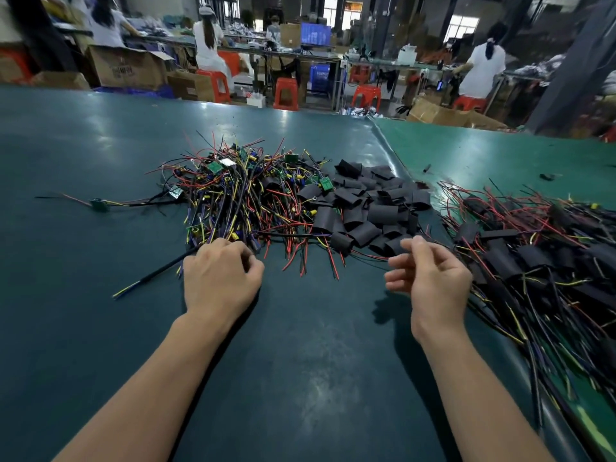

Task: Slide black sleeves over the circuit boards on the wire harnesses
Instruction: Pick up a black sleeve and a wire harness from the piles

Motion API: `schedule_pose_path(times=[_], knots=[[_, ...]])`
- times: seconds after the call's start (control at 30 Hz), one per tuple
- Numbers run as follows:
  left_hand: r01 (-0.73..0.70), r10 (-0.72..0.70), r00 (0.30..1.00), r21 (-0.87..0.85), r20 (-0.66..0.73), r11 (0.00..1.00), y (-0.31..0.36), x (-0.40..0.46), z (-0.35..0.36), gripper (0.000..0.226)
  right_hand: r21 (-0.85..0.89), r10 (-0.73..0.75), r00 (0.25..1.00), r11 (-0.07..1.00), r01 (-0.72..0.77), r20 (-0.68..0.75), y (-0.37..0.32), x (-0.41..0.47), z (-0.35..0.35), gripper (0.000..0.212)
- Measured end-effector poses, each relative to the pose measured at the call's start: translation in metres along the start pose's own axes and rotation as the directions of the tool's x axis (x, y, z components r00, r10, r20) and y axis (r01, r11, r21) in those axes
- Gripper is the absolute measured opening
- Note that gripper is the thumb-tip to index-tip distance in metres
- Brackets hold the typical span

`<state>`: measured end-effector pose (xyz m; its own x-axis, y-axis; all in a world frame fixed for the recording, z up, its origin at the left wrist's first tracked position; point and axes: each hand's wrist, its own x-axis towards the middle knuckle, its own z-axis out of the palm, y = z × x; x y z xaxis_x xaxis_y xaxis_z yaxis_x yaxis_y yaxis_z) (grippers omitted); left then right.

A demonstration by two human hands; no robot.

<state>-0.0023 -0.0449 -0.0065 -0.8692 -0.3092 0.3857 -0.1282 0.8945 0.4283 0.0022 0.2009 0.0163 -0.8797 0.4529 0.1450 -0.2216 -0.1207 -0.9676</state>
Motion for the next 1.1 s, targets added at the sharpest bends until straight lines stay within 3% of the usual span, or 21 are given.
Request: schedule_pose_path(times=[0.2, 0.3, 0.53, 0.8, 0.87, 1.0, 1.1], knots=[[0.100, -0.112, 0.971, -0.064, -0.211, 0.993, -0.012, 0.010, -0.004, 0.024, -0.192, -0.075, 0.977, 0.975, 0.114, 0.199, 0.006, -0.017, 0.011, 0.022], [0.149, -0.151, 0.983, -0.029, -0.103, 0.988, -0.023, 0.021, -0.006, 0.042, -0.236, -0.074, 0.963, 0.962, 0.138, 0.260, 0.010, -0.018, 0.010, 0.023], [0.104, -0.098, 0.989, 0.052, -0.109, 0.993, -0.026, 0.027, -0.001, 0.023, -0.289, -0.070, 0.947, 0.943, 0.165, 0.312, 0.016, -0.017, 0.013, 0.024], [-0.012, -0.018, 0.919, -0.072, -0.394, 0.997, -0.015, 0.022, -0.009, 0.018, -0.326, -0.071, 0.943, 0.928, 0.182, 0.325, 0.018, -0.016, 0.014, 0.024], [0.048, -0.059, 0.941, -0.042, -0.334, 0.998, -0.018, 0.022, -0.012, 0.022, -0.326, -0.070, 0.942, 0.928, 0.182, 0.327, 0.018, -0.016, 0.013, 0.024], [0.303, -0.301, 0.953, 0.132, -0.035, 0.944, -0.031, 0.022, -0.017, 0.039, -0.332, -0.060, 0.938, 0.926, 0.180, 0.342, 0.018, -0.015, 0.014, 0.022], [0.339, -0.345, 0.938, 0.125, 0.022, 0.932, -0.032, 0.019, -0.019, 0.033, -0.343, -0.060, 0.933, 0.920, 0.190, 0.355, 0.019, -0.015, 0.014, 0.021]])
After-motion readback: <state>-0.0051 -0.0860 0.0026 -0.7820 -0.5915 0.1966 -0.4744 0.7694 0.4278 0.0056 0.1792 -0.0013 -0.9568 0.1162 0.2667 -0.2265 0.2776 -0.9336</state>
